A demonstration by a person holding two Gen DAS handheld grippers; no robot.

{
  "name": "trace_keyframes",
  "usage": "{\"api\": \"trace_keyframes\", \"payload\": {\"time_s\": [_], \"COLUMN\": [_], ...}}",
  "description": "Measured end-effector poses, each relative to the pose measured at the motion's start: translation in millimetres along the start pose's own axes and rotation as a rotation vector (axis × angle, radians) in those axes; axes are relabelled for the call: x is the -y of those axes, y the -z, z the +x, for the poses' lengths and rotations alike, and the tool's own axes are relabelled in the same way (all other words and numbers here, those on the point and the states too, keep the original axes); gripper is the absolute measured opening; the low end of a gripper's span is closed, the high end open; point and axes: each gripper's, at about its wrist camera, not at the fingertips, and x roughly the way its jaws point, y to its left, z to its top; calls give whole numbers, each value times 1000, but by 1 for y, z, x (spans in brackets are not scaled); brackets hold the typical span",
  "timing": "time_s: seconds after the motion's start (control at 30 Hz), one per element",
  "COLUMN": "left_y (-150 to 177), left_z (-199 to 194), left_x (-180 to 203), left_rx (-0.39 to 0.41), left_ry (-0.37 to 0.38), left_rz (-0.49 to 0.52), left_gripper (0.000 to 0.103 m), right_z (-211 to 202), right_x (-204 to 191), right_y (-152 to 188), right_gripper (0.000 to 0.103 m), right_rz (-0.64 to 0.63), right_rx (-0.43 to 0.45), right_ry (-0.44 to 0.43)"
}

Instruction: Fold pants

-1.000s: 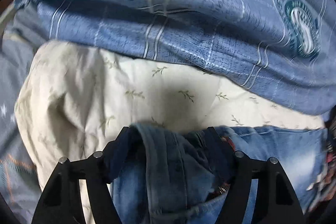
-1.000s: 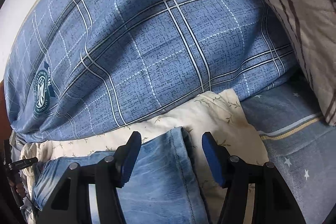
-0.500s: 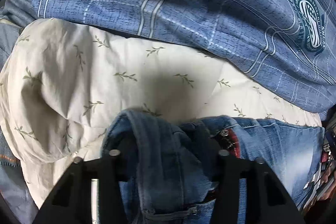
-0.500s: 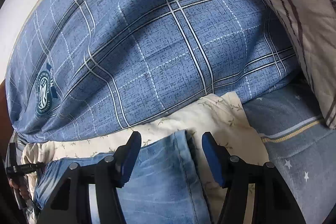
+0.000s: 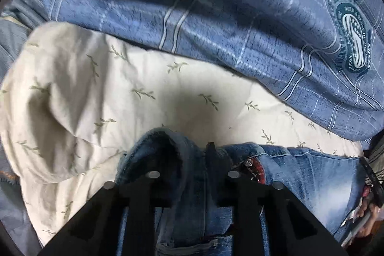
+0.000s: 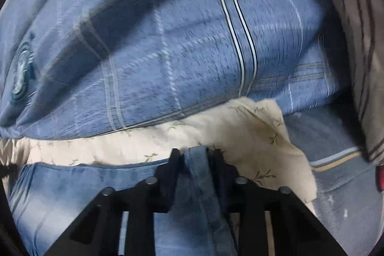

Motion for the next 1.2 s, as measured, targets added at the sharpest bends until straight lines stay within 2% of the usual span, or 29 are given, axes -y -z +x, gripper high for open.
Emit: {"api": "trace_keyframes", "payload": {"time_s": [0.13, 0.17, 0.3, 0.47, 0.57, 0.73, 0.9, 1.0, 1.07, 1.13, 1.2], "left_y": [10, 13, 23, 56, 96, 160, 233, 270, 287, 300, 309], "left_z": [-28, -41, -84, -155, -205, -247, -251, -232, -213, -196, -187], "left_x": [10, 13, 20, 7, 5, -10, -28, -40, -49, -57, -64], "left_rx": [93, 126, 196, 263, 323, 367, 330, 260, 196, 124, 70], "left_ry": [-3, 18, 65, 112, 142, 177, 134, 115, 96, 62, 59], "left_rz": [29, 32, 38, 51, 76, 90, 99, 106, 93, 83, 58], "left_gripper": [13, 6, 6, 6, 6, 7, 7, 7, 8, 9, 10], "right_z": [-38, -50, -87, -136, -164, -206, -229, -225, -216, -203, -194], "right_x": [-7, -9, -12, -5, 4, 29, 48, 64, 73, 82, 91], "right_y": [4, 6, 21, 53, 77, 122, 174, 207, 226, 244, 258], "right_gripper": [22, 22, 22, 21, 21, 21, 21, 21, 22, 25, 26], "right_rz": [-32, -44, -48, -20, 6, 72, 99, 134, 157, 186, 211], "right_rx": [72, 87, 129, 183, 213, 231, 215, 167, 119, 27, -46], "right_ry": [-14, -12, -20, -26, -33, -78, -89, -103, -123, -160, -184]}}
